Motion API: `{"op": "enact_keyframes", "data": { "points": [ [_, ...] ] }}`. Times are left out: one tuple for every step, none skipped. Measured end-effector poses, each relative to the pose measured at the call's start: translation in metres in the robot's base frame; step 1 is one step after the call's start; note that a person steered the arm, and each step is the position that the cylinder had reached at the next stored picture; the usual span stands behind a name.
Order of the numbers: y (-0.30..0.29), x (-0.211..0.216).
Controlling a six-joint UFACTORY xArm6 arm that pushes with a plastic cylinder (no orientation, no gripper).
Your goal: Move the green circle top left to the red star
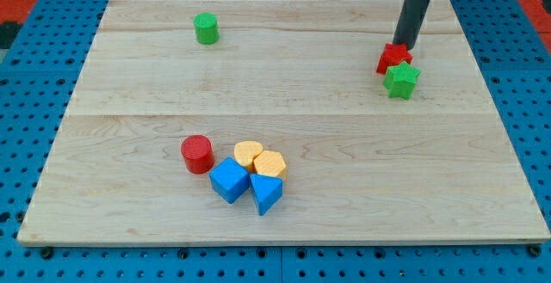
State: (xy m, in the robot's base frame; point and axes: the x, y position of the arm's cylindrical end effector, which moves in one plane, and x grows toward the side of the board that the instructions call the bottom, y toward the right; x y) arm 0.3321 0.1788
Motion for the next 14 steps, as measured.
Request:
{"op": "enact_keyframes", "data": {
  "points": [
    [-0.040, -0.004],
    [-0.119, -0.067],
    [-0.216, -0.117],
    [-0.320, -0.112],
    [-0.305, -0.067],
    [-0.209, -0.060],
    [-0.193, -0.055],
    [-0.246, -0.061],
    [-0.219, -0.025],
    [-0.124, -0.011],
    [-0.097, -0.002],
    [-0.121, -0.006],
    [-0.190, 0.022],
    [-0.114, 0.035]
  ]
}}
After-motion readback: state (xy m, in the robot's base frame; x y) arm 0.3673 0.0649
